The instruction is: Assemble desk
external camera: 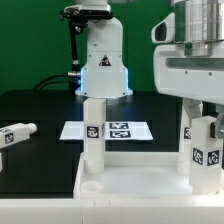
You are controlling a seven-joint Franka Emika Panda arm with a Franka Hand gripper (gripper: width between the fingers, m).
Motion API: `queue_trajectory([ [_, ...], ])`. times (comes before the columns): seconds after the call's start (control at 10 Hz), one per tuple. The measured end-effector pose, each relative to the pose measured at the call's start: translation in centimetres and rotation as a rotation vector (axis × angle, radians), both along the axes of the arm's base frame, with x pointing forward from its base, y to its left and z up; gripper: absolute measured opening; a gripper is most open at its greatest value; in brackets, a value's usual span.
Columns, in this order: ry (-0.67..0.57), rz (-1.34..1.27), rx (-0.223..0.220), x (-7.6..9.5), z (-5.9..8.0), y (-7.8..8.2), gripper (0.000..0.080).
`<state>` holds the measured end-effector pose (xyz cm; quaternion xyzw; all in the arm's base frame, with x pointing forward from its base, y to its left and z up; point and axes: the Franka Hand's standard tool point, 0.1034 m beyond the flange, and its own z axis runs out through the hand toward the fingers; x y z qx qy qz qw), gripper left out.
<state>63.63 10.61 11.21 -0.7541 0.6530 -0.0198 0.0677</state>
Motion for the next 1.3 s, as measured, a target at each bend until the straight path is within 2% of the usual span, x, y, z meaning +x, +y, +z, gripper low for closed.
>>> queue_trajectory([
  [0.2, -0.001, -0.337, 0.076, 0.1, -0.1, 0.2, 0.0287],
  [0.6, 0.011, -0.484, 0.099, 0.2, -0.1, -0.2, 0.0287],
  [0.7, 0.011, -0.48, 0.098, 0.1, -0.2, -0.1, 0.0392],
  [0.8, 0.011, -0.478, 0.097, 0.1, -0.2, -0.1, 0.0537],
  [0.9, 0.01, -0.477, 0.098, 0.2, -0.1, -0.1, 0.0615],
  [1.0, -0.009, -0.445, 0.105, 0.7, 1.2, -0.2, 0.0639],
  [1.1, -0.041, -0.433, 0.124, 1.4, 3.6, -0.5, 0.0639],
  [1.2, -0.041, -0.44, 0.134, 1.7, 4.5, -0.9, 0.0648],
  [1.3, -0.038, -0.44, 0.13, 1.6, 4.1, -0.9, 0.0648],
])
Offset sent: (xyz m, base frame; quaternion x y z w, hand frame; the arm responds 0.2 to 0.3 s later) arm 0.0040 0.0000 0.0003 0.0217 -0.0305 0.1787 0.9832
